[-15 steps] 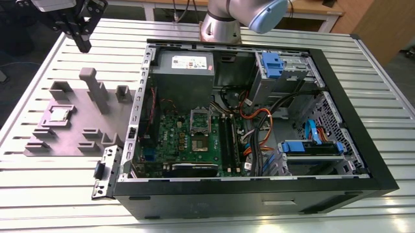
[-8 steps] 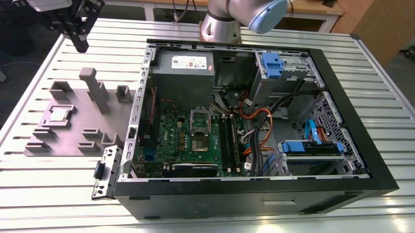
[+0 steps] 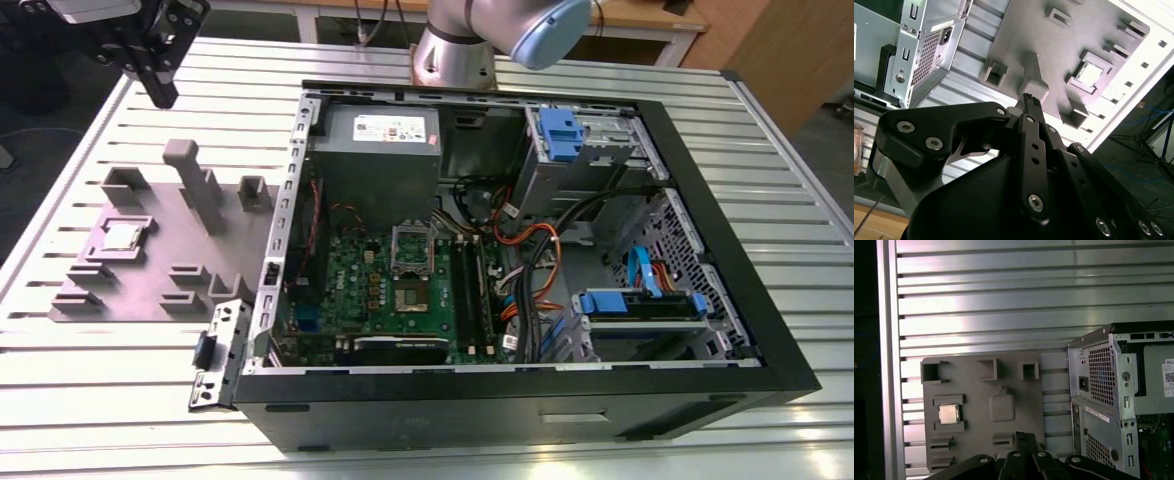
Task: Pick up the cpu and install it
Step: 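Reach for the cpu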
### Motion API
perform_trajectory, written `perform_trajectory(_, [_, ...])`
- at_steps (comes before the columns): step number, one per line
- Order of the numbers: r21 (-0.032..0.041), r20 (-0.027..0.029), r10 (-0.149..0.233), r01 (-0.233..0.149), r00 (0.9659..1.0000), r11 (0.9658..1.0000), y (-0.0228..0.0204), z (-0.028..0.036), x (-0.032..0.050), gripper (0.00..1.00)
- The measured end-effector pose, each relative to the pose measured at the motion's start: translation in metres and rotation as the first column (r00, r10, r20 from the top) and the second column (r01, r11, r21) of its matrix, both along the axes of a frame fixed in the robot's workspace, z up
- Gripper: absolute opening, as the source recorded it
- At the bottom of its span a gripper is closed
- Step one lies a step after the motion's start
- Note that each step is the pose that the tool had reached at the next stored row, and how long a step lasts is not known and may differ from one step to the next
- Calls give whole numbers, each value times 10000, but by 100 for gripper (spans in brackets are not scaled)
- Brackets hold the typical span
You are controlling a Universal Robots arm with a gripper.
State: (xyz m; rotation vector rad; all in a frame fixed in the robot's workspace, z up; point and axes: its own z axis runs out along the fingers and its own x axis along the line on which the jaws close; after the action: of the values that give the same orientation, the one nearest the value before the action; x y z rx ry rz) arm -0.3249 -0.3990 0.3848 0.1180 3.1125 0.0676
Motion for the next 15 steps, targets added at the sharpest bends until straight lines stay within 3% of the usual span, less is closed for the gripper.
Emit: perform_trajectory(15, [0, 0, 0, 0, 10000, 10000, 0, -1, -82, 11])
